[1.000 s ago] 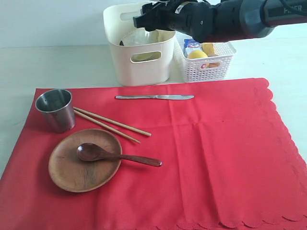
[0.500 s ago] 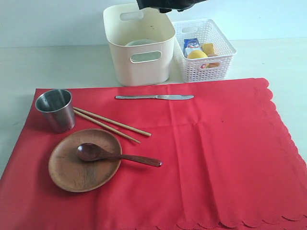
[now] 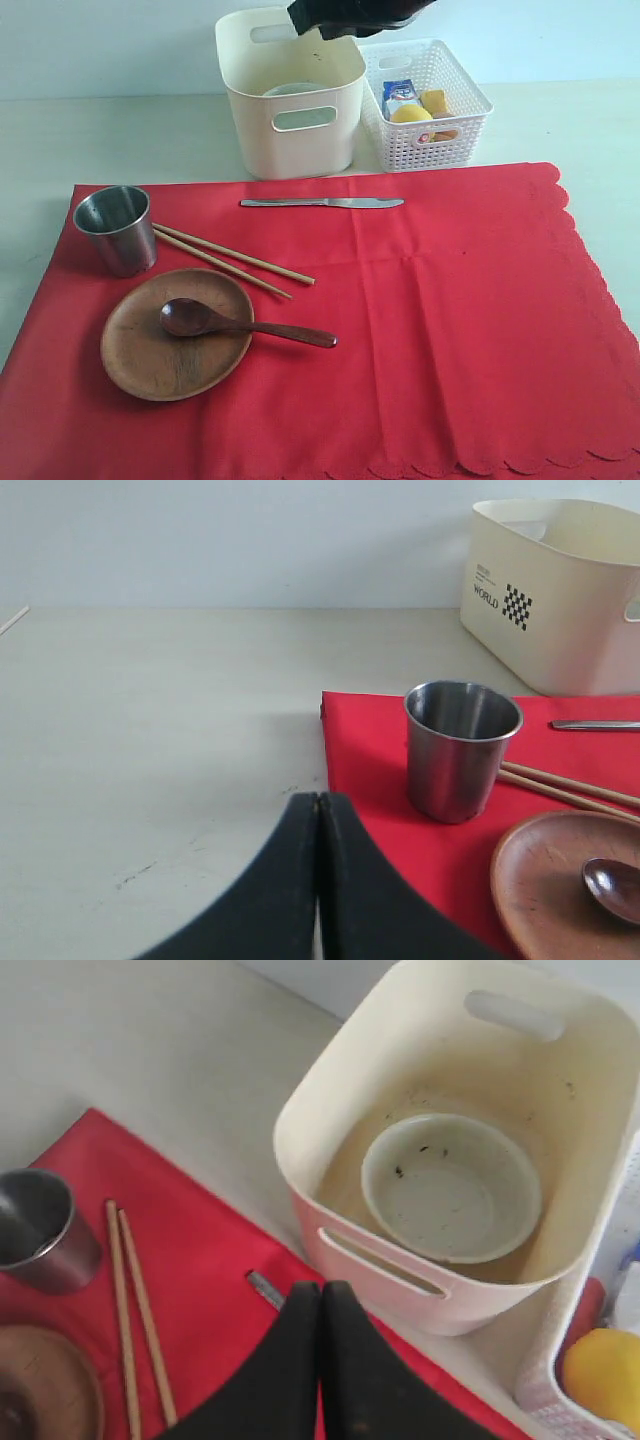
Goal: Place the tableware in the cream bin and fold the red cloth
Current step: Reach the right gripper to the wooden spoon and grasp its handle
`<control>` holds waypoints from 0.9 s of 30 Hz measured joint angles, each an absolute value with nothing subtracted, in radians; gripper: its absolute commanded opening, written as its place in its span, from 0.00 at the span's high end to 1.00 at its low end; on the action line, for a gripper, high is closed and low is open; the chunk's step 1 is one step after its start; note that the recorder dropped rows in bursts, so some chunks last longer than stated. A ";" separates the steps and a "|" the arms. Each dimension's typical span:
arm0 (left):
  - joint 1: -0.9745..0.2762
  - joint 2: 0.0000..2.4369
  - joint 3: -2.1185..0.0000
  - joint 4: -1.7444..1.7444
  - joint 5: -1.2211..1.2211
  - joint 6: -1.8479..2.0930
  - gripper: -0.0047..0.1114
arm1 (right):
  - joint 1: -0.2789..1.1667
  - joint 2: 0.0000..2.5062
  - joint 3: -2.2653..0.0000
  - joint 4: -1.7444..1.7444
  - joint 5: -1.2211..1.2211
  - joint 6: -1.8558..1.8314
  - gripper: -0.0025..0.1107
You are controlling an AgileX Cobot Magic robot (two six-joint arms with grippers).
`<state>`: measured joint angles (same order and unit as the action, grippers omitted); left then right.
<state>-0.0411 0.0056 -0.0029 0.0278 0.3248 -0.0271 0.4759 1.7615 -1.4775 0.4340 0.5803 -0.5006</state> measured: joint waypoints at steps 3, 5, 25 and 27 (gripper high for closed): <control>-0.041 0.006 -0.003 0.028 0.325 -0.027 0.96 | 0.476 1.761 -1.478 0.496 0.641 -0.592 0.98; -0.041 0.006 -0.003 0.028 0.325 -0.027 0.96 | 0.476 1.761 -1.478 0.512 0.688 -0.636 0.98; -0.041 0.006 -0.003 0.028 0.325 -0.027 0.96 | 0.758 1.869 -1.478 0.486 0.868 -0.796 0.98; -0.041 0.006 -0.003 0.028 0.325 -0.027 0.96 | 0.783 1.900 -1.478 0.476 0.868 -0.796 0.98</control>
